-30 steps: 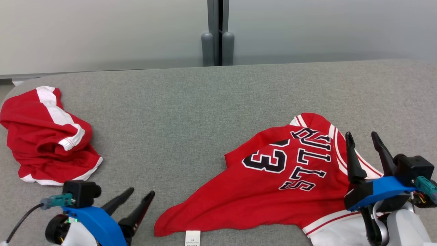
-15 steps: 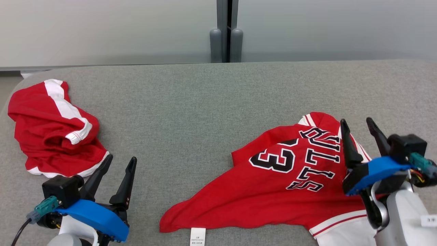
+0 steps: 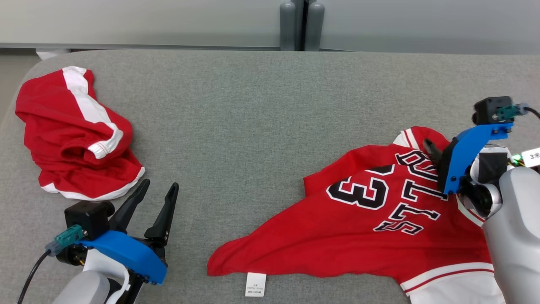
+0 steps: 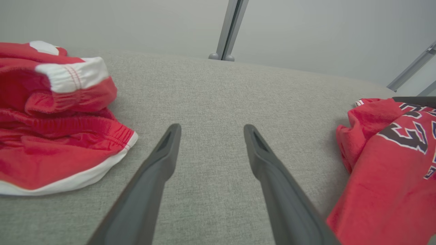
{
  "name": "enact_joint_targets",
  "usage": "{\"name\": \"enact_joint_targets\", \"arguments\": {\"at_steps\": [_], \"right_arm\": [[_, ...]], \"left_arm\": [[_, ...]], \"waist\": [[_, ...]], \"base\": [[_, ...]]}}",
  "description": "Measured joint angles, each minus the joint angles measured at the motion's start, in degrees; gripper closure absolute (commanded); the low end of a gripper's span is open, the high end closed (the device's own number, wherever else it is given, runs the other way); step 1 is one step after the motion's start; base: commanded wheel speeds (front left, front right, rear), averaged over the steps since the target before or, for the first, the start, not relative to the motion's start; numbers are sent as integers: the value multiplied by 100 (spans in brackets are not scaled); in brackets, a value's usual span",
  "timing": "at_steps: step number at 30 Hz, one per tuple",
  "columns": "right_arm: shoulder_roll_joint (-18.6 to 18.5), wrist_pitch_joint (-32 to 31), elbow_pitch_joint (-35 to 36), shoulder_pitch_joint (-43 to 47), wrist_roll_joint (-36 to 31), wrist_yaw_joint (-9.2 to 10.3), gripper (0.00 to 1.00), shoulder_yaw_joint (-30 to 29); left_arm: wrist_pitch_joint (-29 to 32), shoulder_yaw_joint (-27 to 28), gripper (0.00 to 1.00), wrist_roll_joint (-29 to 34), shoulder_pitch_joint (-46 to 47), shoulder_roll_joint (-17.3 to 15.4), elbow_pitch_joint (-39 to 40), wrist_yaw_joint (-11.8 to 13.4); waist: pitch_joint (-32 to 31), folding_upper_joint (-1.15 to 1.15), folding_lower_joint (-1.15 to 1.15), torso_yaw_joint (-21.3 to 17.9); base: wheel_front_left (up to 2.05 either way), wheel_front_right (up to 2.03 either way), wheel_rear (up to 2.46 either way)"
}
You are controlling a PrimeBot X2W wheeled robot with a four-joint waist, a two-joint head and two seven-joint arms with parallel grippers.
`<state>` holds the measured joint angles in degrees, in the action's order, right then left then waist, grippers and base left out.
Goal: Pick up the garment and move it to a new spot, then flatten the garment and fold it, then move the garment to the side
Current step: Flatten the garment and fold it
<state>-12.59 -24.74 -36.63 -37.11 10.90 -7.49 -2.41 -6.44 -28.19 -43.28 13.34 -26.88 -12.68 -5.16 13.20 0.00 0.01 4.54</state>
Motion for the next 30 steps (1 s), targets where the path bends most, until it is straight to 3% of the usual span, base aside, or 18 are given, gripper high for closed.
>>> {"name": "enact_joint_targets", "arguments": {"at_steps": [7, 9, 10, 23, 30], "right_arm": [[-270, -824, -725, -259, 387, -1, 0, 381], [-280, -862, -837, -286, 399, 0, 55, 425], [-283, -838, -857, -320, 416, 0, 100, 439], [-444, 231, -1059, -959, 356, 0, 100, 397], [-490, 1011, -1333, -1812, -240, -1, 100, -185]], "left_arm": [[-81, -78, 0, -60, 152, 74, -248, -97], [-111, -118, 0, -68, 201, 94, -316, -114], [-125, -134, 0, -78, 210, 100, -350, -124], [-222, -261, 0, -153, 393, 47, -510, -180], [-326, -280, 0, -192, 650, -40, -510, -196]], "waist": [[126, 0, -1, 201], [139, 1, 0, 235], [143, 0, 0, 247], [329, -1, 0, 314], [792, -1, 0, 503]], "base": [[0, 0, 0], [0, 0, 0], [0, 0, 0], [0, 0, 0], [0, 0, 0]]}}
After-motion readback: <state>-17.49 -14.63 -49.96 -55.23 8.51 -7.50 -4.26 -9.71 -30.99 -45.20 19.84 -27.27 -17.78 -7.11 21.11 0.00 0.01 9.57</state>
